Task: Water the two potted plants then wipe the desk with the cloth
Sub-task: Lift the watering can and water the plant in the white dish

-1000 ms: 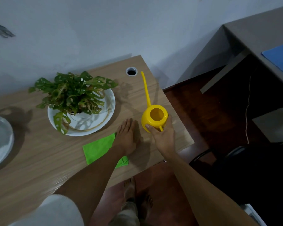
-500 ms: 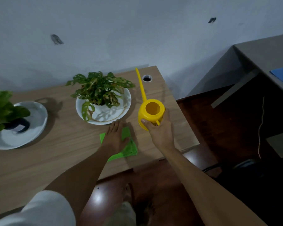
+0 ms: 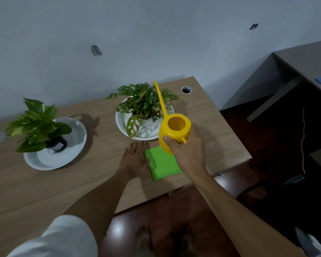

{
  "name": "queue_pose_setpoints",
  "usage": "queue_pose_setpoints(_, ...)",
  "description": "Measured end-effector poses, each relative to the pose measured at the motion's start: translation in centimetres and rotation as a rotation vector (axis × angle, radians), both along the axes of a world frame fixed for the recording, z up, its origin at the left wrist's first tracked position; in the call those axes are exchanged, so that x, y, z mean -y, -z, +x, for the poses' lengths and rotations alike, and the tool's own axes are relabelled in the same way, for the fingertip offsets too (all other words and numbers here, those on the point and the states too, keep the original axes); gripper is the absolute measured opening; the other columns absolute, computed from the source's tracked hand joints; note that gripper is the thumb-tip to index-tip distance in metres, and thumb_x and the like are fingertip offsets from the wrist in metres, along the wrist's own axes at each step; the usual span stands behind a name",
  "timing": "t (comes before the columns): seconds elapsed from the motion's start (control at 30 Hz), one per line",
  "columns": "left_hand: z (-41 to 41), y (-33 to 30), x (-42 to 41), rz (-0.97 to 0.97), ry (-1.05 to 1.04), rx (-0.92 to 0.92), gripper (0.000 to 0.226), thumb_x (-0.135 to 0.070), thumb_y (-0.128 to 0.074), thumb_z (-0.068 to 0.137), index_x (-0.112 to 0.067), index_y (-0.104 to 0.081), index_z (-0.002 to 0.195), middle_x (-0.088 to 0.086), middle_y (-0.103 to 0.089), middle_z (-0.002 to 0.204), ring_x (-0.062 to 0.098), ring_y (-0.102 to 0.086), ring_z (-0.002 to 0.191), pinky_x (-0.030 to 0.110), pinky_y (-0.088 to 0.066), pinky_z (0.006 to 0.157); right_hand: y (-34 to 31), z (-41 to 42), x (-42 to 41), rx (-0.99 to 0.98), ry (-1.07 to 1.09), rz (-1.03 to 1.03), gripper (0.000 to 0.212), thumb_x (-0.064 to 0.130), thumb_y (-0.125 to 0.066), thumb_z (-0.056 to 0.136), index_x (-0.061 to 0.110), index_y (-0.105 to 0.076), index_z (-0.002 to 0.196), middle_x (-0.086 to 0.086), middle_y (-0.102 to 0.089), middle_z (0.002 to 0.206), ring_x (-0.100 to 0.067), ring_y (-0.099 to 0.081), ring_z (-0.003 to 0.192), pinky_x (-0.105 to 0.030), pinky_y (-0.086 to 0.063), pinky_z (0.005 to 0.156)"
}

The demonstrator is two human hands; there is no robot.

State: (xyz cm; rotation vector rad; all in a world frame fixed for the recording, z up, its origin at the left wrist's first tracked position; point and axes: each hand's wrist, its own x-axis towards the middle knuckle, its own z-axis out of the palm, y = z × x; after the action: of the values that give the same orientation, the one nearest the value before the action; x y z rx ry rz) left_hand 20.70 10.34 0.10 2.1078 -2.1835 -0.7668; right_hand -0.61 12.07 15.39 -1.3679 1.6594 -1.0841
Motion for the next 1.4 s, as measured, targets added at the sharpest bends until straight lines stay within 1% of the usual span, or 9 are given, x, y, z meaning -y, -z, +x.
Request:
queue_pose_setpoints(0.13,2.3,0.3,-0.2,-0.005,0.064,-0.012,0.113,-0.072,-0.004,0.066,-0.014,-0.004,0.163,0.01,-0.004,0.172,0.03,0.0,0.16,0.047,-0.004,0.128,-0.4,3.3,-1.0,0.007,0.071,0.027,0.067,0.036,-0.092,0.079,0.022,-0.058,0.134,0.015,-0.069,0.109,-0.011,-0.067,0.099,-0.028,-0.052,0.087)
queue_pose_setpoints(0.27,4.0,1.9,-0.1,0.015,0.054,-0.051,0.111,-0.072,-0.013,0.069,-0.014,-0.009,0.163,0.012,-0.007,0.172,0.031,-0.003,0.16,0.048,-0.007,0.128,-0.9,4.9,-1.6,0.011,0.107,0.048,0.062,0.029,-0.093,0.079,0.015,-0.061,0.13,0.013,-0.068,0.103,0.011,-0.063,0.083,0.001,-0.042,0.069)
queue_pose_setpoints(0.33,4.4,2.4,-0.2,0.03,0.046,-0.063,0.108,-0.072,-0.017,0.072,-0.013,-0.01,0.162,0.013,-0.007,0.172,0.031,-0.003,0.16,0.047,-0.006,0.128,-1.4,5.5,-1.8,-0.007,0.114,0.042,0.061,0.031,-0.093,0.078,0.015,-0.062,0.129,0.01,-0.07,0.106,0.004,-0.064,0.085,0.003,-0.041,0.067)
queue_pose_setpoints(0.43,4.6,2.9,-0.6,0.028,0.043,-0.055,0.096,-0.062,-0.03,0.084,-0.011,-0.01,0.162,0.014,-0.005,0.172,0.031,-0.002,0.16,0.047,-0.004,0.128,-2.3,6.0,-2.0,-0.056,0.122,0.01,0.063,0.038,-0.093,0.076,0.019,-0.064,0.129,0.007,-0.074,0.112,-0.014,-0.068,0.098,-0.008,-0.046,0.071)
queue_pose_setpoints(0.53,4.5,3.0,-0.5,0.009,0.055,-0.053,0.09,-0.057,-0.038,0.091,-0.008,-0.01,0.162,0.014,-0.002,0.172,0.03,0.002,0.16,0.047,-0.004,0.129,-3.1,5.8,-1.8,-0.103,0.129,-0.016,0.061,0.041,-0.093,0.076,0.019,-0.066,0.126,0.005,-0.075,0.11,-0.018,-0.07,0.099,-0.025,-0.05,0.079)
queue_pose_setpoints(0.67,4.5,3.1,-0.5,-0.008,0.047,-0.053,0.089,-0.058,-0.036,0.093,-0.009,-0.009,0.162,0.013,0.001,0.172,0.031,0.004,0.16,0.048,-0.003,0.129,-4.4,5.4,-1.5,-0.145,0.111,-0.025,0.062,0.042,-0.093,0.075,0.017,-0.066,0.125,0.006,-0.074,0.107,-0.014,-0.067,0.095,-0.01,-0.045,0.069)
queue_pose_setpoints(0.77,5.3,4.2,-1.0,0.016,0.047,-0.091,0.092,-0.06,-0.031,0.091,-0.009,-0.008,0.163,0.013,0.003,0.172,0.03,0.006,0.16,0.048,-0.001,0.129,-4.5,6.7,-1.6,-0.19,0.097,-0.026,0.064,0.041,-0.094,0.074,0.016,-0.067,0.127,0.005,-0.075,0.108,-0.015,-0.068,0.097,-0.018,-0.046,0.071)
queue_pose_setpoints(0.87,4.8,4.6,-1.1,0.002,0.044,-0.086,0.085,-0.054,-0.041,0.1,-0.01,-0.006,0.163,0.012,0.005,0.172,0.029,0.008,0.16,0.047,0.001,0.129,-5.0,6.4,-1.7,-0.18,0.101,-0.031,0.063,0.039,-0.095,0.074,0.017,-0.068,0.126,0.006,-0.075,0.107,-0.015,-0.069,0.097,-0.01,-0.045,0.072)
queue_pose_setpoints(1.4,5.0,5.2,-0.9,0.018,0.032,-0.067,0.09,-0.061,-0.035,0.094,-0.011,-0.006,0.163,0.012,0.004,0.172,0.029,0.007,0.16,0.047,0.0,0.13,-6.6,5.6,-2.9,-0.202,0.057,-0.01,0.06,0.04,-0.096,0.071,0.015,-0.07,0.12,0.004,-0.074,0.104,-0.016,-0.068,0.094,-0.025,-0.052,0.077)
